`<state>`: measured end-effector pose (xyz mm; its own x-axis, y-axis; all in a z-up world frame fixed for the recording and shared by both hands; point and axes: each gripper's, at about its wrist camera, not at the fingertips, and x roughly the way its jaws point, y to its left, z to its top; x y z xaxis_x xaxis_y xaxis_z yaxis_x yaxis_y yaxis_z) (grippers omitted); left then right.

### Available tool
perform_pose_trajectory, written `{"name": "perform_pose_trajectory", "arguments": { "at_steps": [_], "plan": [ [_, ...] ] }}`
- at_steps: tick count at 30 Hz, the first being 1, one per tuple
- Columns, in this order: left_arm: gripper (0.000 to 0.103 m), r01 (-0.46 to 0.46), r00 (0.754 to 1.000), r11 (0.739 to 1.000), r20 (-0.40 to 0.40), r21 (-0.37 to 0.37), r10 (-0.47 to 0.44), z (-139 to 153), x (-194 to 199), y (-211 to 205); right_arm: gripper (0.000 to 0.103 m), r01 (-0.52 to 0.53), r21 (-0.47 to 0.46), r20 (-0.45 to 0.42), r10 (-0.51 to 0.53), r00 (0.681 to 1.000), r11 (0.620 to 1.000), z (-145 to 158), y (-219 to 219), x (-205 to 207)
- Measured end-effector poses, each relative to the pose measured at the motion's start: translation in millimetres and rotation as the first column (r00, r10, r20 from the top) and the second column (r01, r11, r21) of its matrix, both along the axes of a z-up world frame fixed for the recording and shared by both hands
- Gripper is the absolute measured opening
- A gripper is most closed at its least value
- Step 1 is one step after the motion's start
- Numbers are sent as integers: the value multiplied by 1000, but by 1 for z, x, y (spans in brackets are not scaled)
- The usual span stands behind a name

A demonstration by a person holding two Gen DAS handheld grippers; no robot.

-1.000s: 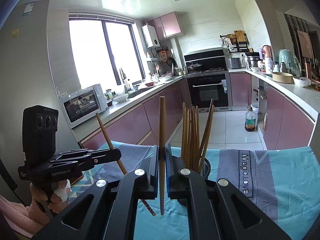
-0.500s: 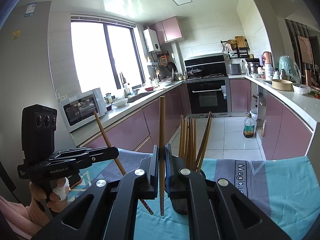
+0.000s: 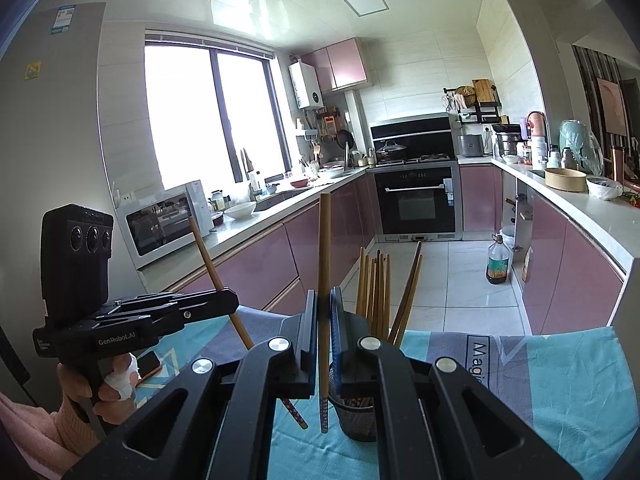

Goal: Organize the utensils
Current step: 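Carry the left tool's chopstick over the mesh cup while the right tool follows, then lower the left tool's chopstick into the cup while the right tool lowers its own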

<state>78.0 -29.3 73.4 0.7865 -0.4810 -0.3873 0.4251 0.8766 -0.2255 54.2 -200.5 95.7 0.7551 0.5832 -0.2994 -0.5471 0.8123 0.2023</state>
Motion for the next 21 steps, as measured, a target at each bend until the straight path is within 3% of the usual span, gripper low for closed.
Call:
{"name": "perform_pose_trajectory", "arguments": {
  "at_steps": [21],
  "plan": [
    [7, 1, 1000, 1000, 24, 6, -1, 10, 2, 0, 5, 12, 3, 21, -12, 1000, 1000, 7, -3, 6]
  ]
}}
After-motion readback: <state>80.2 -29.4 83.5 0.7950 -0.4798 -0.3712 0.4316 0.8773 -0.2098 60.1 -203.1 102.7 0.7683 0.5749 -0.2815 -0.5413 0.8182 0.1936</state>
